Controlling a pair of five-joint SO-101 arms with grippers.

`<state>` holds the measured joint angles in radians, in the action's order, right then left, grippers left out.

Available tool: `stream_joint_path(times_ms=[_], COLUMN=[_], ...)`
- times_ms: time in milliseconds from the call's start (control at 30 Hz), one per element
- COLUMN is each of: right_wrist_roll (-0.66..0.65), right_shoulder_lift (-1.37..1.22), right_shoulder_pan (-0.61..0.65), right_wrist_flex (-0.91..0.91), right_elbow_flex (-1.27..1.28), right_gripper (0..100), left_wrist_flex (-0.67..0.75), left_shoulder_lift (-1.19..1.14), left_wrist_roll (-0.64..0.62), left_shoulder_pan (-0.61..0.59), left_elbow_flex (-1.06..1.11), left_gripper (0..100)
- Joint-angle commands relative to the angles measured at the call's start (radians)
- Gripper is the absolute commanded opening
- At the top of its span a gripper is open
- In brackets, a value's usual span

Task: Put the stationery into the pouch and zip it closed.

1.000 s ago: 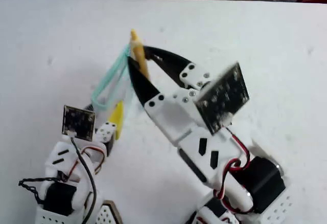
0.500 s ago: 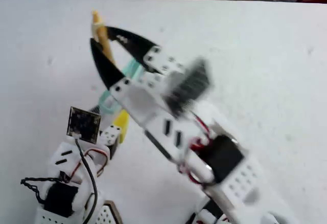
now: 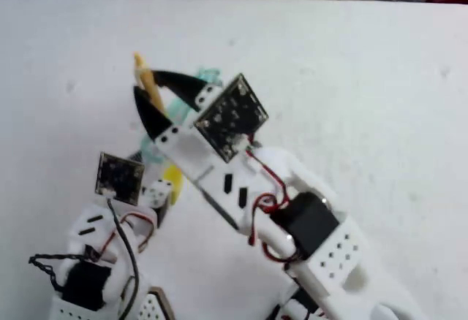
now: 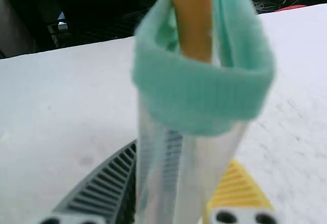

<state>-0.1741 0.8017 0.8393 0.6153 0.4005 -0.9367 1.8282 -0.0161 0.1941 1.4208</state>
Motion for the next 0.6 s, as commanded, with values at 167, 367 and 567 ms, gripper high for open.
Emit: stream_joint_path(times_ms=[167, 367, 567], right_wrist_roll=[-0.006, -0.002, 0.0], right_shoulder_lift=[0.048, -0.051, -0.127], right_shoulder_pan=[-0.088, -0.173, -0.168], right_wrist_flex=[0.134, 0.087, 0.088], right_elbow_flex=[0.015, 0.034, 0.009], right_gripper=[1.6, 1.6, 1.7], left_wrist_flex=[0.014, 0.014, 0.012], left_shoulder_lift=[-0.005, -0.005, -0.005], left_wrist_roll=[-0.009, -0.009, -0.009], left_shoulder_pan=[-0.022, -0.022, -0.022], left_elbow_flex=[-0.031, -0.031, -0.031], left_gripper=[17, 17, 17])
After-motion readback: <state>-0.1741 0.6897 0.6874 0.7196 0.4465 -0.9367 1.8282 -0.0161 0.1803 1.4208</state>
